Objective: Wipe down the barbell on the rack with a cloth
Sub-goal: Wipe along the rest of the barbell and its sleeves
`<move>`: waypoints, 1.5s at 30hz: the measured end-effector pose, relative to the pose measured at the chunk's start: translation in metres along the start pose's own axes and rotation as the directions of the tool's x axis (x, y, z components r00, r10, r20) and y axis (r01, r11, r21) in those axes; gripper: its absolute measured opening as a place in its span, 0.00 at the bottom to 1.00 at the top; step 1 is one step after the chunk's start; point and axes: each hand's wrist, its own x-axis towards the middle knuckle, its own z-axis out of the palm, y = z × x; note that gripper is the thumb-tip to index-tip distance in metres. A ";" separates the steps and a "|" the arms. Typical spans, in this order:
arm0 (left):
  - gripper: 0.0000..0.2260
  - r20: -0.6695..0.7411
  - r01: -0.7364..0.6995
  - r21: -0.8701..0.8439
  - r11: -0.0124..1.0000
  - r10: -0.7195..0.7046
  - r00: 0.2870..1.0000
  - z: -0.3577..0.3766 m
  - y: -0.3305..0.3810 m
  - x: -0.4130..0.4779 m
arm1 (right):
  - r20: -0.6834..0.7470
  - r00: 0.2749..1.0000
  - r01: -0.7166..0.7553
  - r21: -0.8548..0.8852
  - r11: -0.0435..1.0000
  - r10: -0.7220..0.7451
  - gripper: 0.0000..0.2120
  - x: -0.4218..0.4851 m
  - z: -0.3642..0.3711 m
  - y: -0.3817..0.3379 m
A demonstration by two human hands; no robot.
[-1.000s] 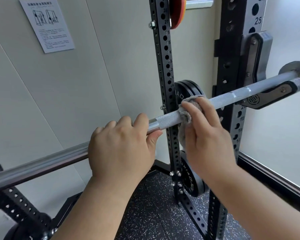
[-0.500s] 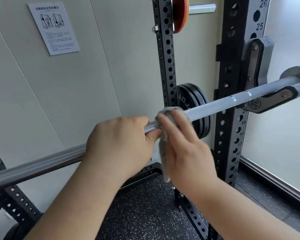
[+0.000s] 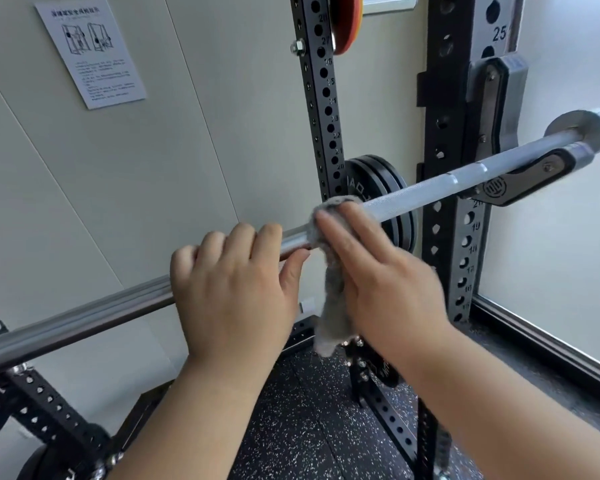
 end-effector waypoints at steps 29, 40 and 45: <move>0.31 0.278 0.066 0.042 0.997 -0.076 0.958 -0.006 0.004 0.047 | -0.094 0.985 -0.127 0.180 0.976 0.145 0.25 -0.003 0.017 -0.018; 0.28 0.268 0.130 0.071 0.989 -0.144 0.953 -0.010 0.010 0.047 | -0.082 0.991 -0.097 0.097 0.991 0.105 0.27 -0.002 0.009 -0.009; 0.21 0.094 0.065 0.074 0.995 -0.072 0.993 -0.007 0.007 0.023 | -0.023 0.999 0.039 0.019 0.999 -0.039 0.26 0.003 -0.006 -0.004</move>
